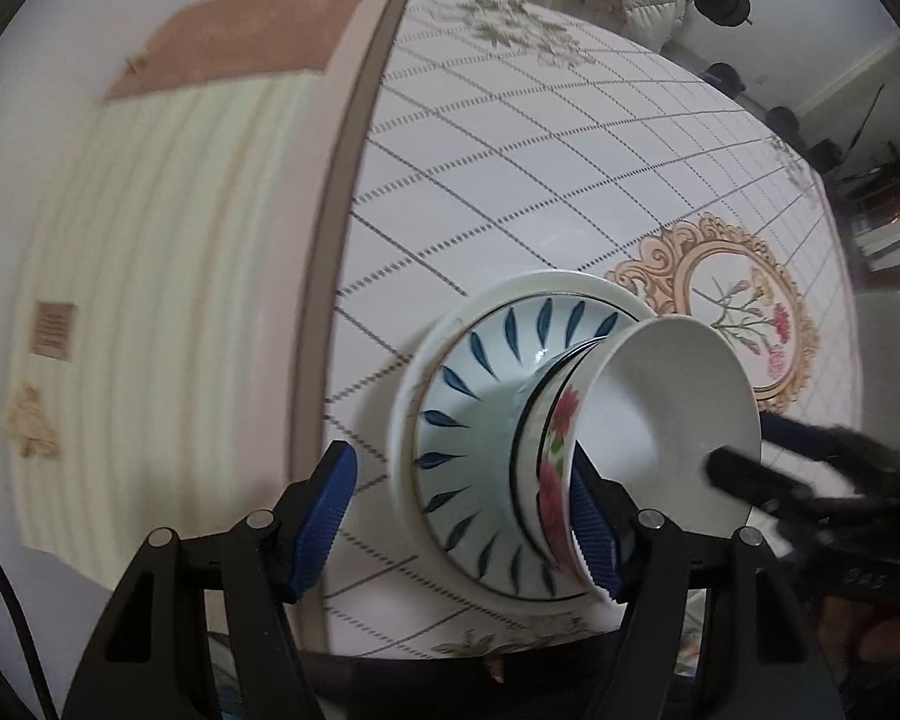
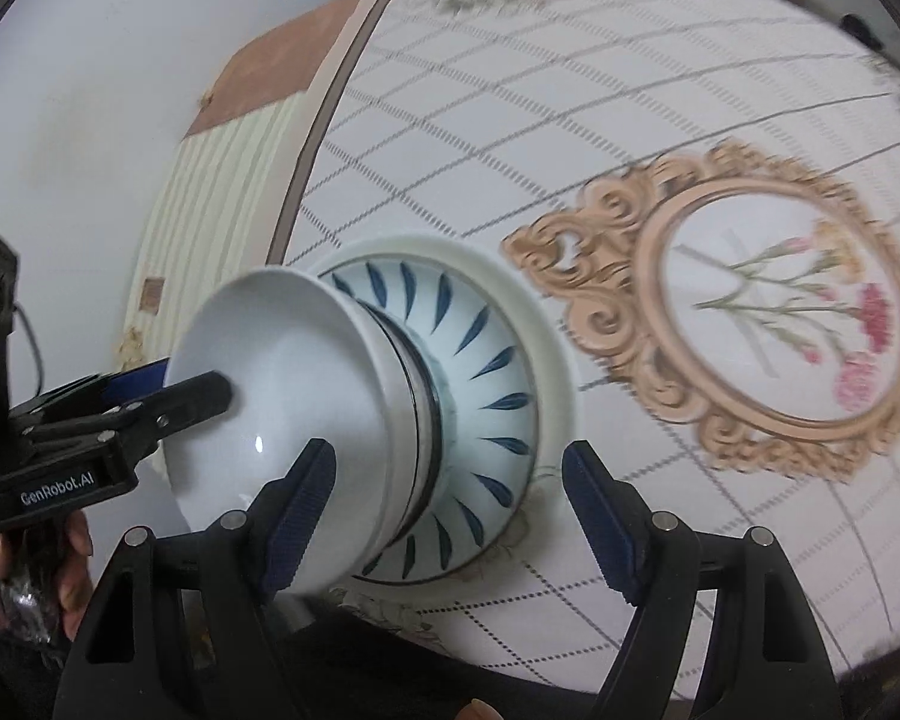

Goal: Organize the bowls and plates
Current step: 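Open both tools and raise them away from the bowls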

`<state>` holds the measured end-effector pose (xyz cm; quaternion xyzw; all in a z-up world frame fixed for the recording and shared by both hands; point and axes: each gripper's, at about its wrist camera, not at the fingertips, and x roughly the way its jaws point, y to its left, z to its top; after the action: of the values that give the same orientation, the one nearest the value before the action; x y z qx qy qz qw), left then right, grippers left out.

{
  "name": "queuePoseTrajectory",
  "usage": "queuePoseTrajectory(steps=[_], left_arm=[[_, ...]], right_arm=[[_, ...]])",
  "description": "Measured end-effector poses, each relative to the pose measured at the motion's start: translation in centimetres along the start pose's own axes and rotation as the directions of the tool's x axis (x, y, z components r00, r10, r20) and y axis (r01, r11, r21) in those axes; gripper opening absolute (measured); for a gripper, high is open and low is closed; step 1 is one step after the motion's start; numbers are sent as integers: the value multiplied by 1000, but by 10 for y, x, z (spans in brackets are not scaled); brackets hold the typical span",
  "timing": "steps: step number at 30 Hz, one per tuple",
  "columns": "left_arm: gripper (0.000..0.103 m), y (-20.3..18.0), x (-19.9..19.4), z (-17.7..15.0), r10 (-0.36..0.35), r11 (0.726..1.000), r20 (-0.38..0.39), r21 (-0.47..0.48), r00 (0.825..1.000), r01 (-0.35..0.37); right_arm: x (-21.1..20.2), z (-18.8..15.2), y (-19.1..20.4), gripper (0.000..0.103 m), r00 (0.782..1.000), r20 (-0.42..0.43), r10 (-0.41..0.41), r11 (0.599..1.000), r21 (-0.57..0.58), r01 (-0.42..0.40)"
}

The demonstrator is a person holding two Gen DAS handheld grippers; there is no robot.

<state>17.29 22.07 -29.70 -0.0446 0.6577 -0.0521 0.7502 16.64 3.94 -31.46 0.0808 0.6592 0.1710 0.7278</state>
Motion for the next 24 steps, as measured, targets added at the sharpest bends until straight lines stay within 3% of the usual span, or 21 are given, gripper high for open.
queuePoseTrajectory(steps=[5,7,10,14,21,24], left_arm=[[66,-10,-26,-9,56,998,35,33,998,-57],[67,-15,-37,-13,71,996,47,48,996,-74],[73,-23,-58,-20,77,995,81,52,994,-81],[96,-34,-89,-28,94,994,146,47,985,-102],[98,-54,-139,-52,129,991,242,-2,962,-133],[98,-66,-159,-66,136,991,261,-14,956,-136]], right_arm=[[-42,-10,5,84,992,72,-107,993,52,103],[-55,-16,10,89,985,99,-144,989,55,139],[-83,-28,21,100,966,150,-209,978,47,204],[-120,-45,35,103,934,219,-281,959,41,279],[-187,-76,48,103,876,329,-354,933,58,355],[-210,-90,53,103,865,355,-353,932,57,357]])
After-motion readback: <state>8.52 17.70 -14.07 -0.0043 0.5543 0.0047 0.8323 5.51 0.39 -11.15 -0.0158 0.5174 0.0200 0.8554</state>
